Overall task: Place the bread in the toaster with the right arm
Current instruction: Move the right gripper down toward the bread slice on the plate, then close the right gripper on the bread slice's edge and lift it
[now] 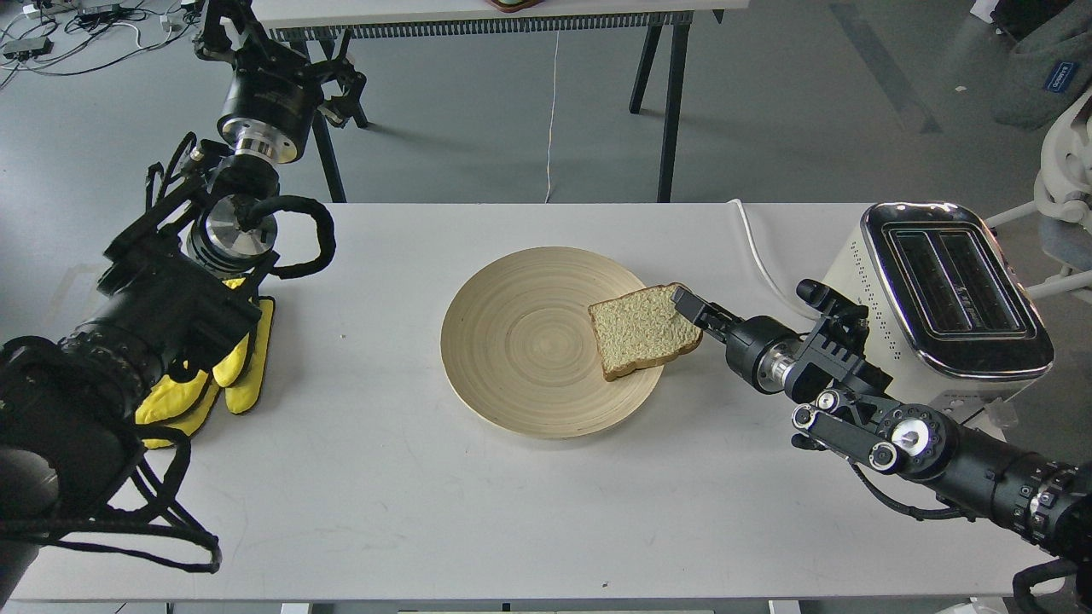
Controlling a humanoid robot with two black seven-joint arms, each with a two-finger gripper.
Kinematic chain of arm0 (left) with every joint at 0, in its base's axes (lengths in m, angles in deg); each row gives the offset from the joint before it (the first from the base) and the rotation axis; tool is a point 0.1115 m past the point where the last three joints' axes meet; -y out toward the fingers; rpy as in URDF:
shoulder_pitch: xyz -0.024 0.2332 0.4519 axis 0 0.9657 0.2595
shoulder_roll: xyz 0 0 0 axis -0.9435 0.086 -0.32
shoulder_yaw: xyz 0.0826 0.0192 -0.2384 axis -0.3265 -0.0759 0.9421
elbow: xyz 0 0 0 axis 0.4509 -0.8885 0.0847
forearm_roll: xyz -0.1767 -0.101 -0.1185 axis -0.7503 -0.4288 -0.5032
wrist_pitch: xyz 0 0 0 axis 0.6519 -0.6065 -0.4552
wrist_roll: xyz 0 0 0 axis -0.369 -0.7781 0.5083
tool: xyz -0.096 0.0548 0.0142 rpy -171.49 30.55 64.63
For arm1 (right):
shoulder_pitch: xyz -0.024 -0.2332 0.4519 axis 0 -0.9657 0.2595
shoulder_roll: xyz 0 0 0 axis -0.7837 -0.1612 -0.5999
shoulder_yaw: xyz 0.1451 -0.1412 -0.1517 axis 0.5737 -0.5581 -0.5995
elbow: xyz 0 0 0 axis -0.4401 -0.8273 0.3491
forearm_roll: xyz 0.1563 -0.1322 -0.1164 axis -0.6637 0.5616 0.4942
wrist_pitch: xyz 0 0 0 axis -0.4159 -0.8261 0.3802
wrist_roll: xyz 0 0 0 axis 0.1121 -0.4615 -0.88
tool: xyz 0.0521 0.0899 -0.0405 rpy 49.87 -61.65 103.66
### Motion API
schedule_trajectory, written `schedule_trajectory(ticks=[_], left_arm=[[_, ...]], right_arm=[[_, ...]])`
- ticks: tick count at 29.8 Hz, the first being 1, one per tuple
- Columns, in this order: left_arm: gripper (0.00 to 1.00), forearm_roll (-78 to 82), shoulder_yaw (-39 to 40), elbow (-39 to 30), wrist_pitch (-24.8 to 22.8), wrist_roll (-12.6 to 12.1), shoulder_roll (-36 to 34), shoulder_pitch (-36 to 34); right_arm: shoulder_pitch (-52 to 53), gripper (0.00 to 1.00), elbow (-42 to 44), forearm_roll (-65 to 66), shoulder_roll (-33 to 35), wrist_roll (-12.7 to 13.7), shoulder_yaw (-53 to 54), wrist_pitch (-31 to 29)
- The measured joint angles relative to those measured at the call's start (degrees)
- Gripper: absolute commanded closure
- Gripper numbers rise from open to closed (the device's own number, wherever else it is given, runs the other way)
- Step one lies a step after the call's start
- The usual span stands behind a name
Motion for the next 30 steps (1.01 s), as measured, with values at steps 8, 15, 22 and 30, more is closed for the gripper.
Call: schedule_trajectory(ticks=[8, 15, 22, 30], left_arm=[[0.00, 0.0, 0.0, 0.0, 0.0, 0.1, 0.0, 0.0], [0.00, 0.0, 0.0, 0.0, 0.0, 0.1, 0.0, 0.0], [0.00, 0.0, 0.1, 0.0, 0.1, 0.1, 0.0, 0.0], [0.00, 0.0, 0.2, 0.0, 0.1, 0.1, 0.0, 0.0]], right_arm=[[0.0, 0.69, 0.0, 0.0, 0.0, -0.1, -0.8, -0.1], [0.4, 0.87, 0.0, 0.0, 0.0, 0.2, -1.0, -0.3], [1.7, 0.87, -1.6, -0.5, 0.3, 0.2, -1.0, -0.3], [6.7, 0.87, -16.6, -0.6, 12.3, 2.7, -0.7, -0.3]])
